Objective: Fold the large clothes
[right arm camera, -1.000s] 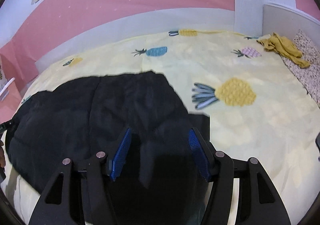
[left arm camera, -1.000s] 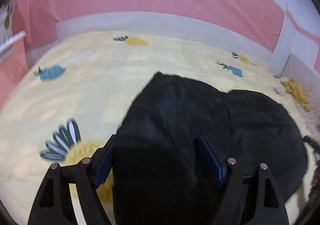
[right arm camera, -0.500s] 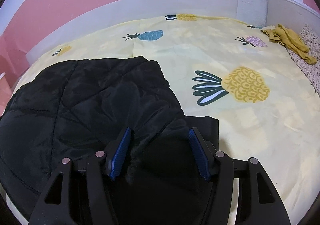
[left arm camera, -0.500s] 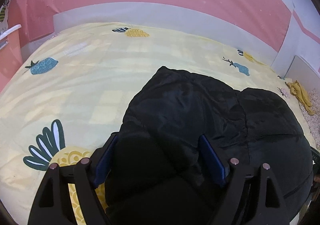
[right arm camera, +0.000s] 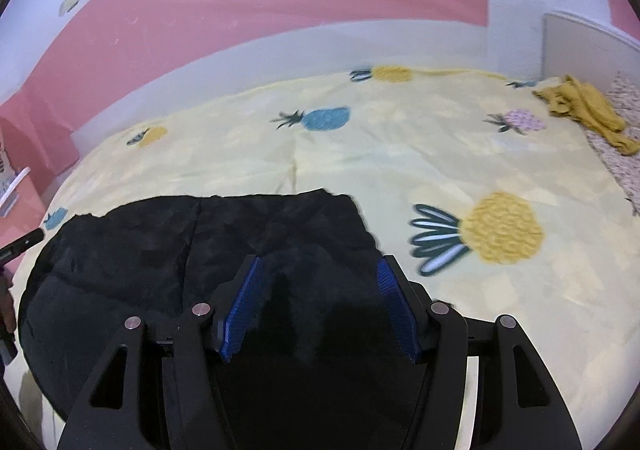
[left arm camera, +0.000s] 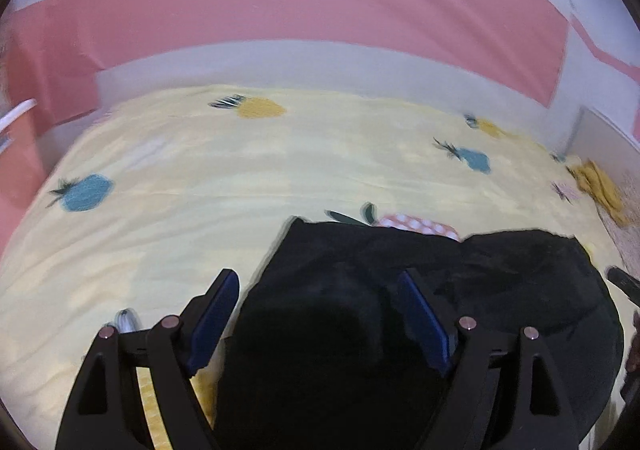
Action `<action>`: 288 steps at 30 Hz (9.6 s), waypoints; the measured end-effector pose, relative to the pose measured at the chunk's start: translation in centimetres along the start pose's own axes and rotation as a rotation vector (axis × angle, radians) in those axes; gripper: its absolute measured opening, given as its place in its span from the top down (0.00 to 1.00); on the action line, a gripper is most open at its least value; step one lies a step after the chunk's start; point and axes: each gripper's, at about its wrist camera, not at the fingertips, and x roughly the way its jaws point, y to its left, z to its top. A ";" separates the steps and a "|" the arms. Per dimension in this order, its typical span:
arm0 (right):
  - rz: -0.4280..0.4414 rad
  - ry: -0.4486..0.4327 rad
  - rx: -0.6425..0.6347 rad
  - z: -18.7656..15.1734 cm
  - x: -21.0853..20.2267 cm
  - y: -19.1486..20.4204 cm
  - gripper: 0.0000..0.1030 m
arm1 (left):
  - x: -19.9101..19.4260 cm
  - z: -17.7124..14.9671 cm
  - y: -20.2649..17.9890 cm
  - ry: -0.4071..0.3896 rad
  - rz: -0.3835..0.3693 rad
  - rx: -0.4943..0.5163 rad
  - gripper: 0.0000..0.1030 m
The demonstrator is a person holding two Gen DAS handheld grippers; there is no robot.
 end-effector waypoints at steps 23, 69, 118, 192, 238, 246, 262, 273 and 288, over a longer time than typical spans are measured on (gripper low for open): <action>-0.095 0.116 -0.038 -2.2 6.3 -0.4 0.42 | 5.9 -2.3 -0.2 0.067 -0.015 -0.046 0.16; 0.049 0.094 0.184 -9.7 -3.3 -6.7 0.32 | -3.1 -8.8 7.7 0.060 -0.112 -0.208 0.16; 0.258 0.199 0.219 -6.8 1.6 -5.4 0.71 | 1.1 -7.2 3.9 0.200 -0.253 -0.150 0.65; 0.219 0.005 -0.007 2.1 3.1 8.6 0.48 | -3.2 -4.3 15.5 -0.033 0.023 -0.245 0.46; 0.150 -0.012 -0.217 -11.6 -12.2 15.8 0.48 | -19.5 -18.9 -2.1 -0.051 -0.009 -0.100 0.43; 0.124 -0.027 -0.230 -14.4 -15.3 15.9 0.48 | -21.5 -22.7 -3.7 -0.006 0.012 -0.113 0.42; 0.074 -0.022 -0.284 -16.6 -16.2 17.2 0.48 | -22.1 -24.7 -5.2 0.034 0.078 -0.083 0.42; 0.073 -0.011 -0.289 -16.8 -15.7 17.8 0.48 | -21.5 -24.8 -5.5 0.050 0.068 -0.084 0.42; 0.071 0.002 -0.293 -16.9 -15.4 18.1 0.48 | -21.2 -24.7 -5.4 0.053 0.069 -0.074 0.42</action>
